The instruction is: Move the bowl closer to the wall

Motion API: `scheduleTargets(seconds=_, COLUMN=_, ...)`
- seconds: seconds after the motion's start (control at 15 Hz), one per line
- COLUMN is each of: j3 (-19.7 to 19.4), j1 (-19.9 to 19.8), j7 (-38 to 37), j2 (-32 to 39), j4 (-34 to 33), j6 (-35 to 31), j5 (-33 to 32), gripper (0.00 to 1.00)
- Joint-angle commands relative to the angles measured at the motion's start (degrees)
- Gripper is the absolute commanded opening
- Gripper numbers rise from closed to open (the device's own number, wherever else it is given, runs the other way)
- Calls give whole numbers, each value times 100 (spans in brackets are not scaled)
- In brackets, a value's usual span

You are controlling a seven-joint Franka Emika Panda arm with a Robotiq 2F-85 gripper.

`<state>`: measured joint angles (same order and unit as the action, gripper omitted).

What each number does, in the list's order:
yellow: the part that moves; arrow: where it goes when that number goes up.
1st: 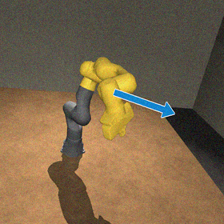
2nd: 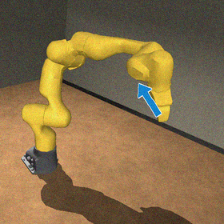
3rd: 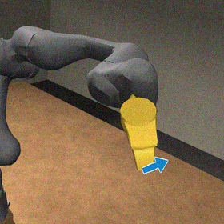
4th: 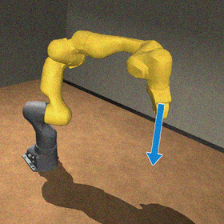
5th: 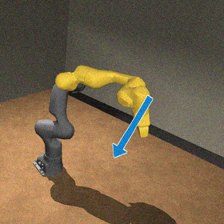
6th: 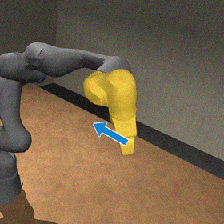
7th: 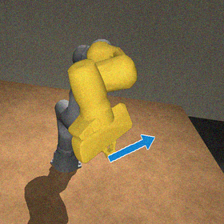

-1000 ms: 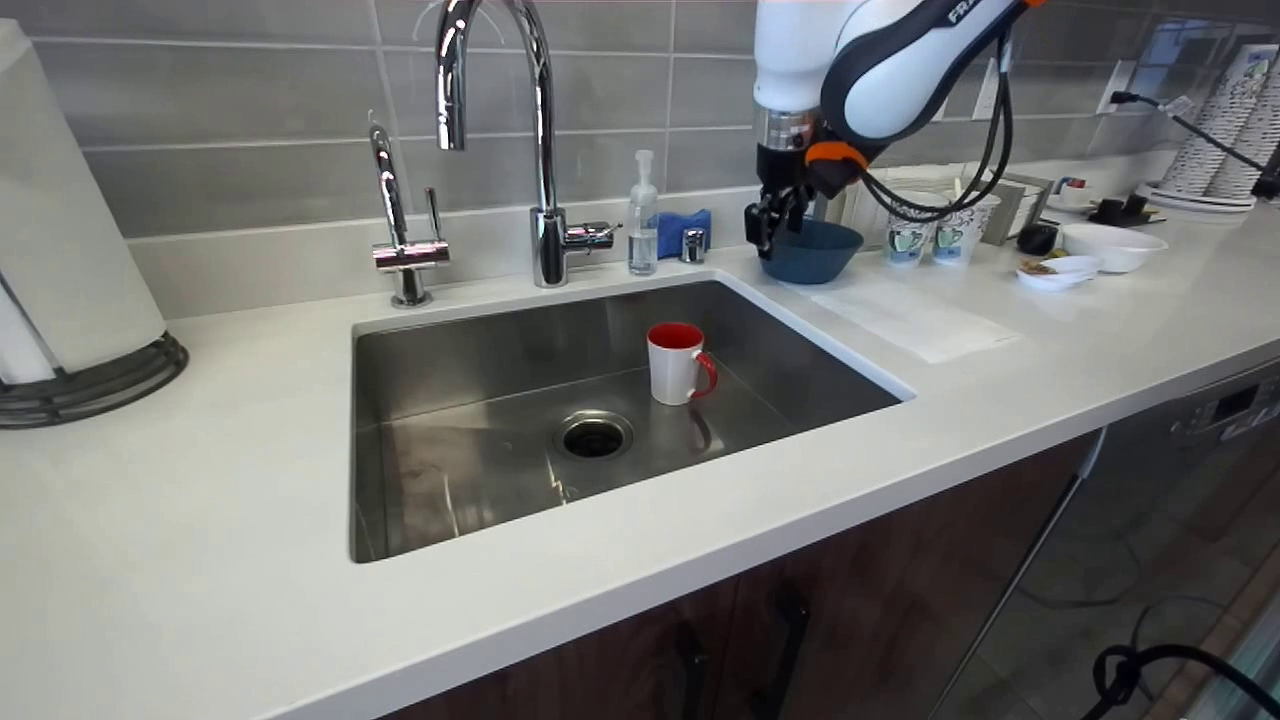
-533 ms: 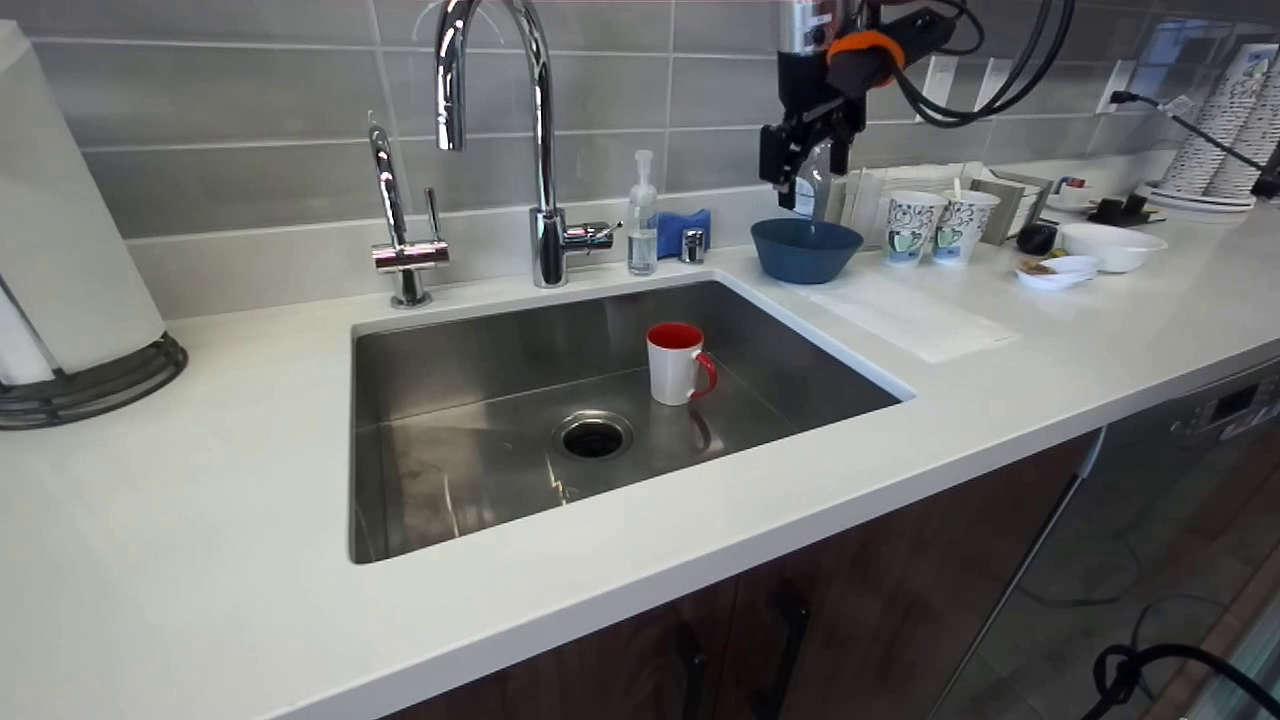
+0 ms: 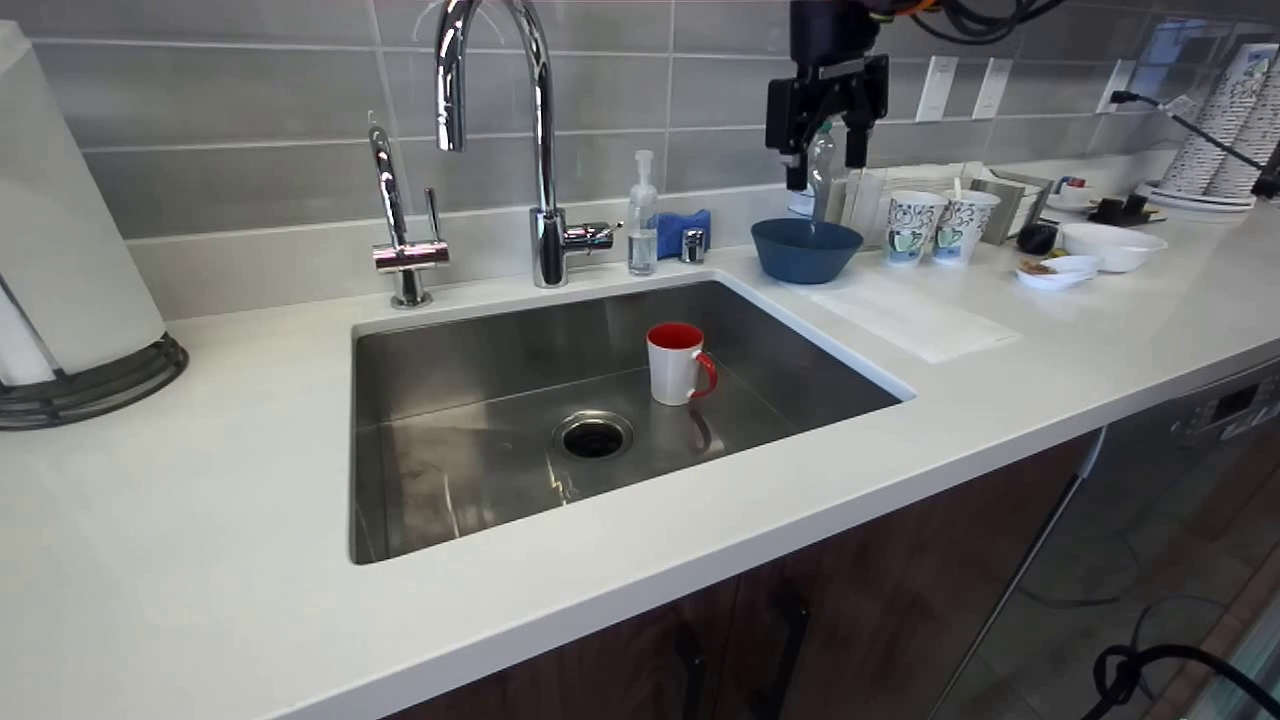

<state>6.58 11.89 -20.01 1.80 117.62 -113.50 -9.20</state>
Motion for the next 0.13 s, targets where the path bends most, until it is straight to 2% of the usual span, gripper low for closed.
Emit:
scheduleTargets(seconds=0.0, j3=90, j1=-118, j7=215, j2=-104, j4=-6, j6=-49, j5=161, gripper=100)
scheduleTargets(seconds=0.07, j3=88, j1=-156, j7=433, j2=-206, j4=-4, j6=-98, j5=292, gripper=100)
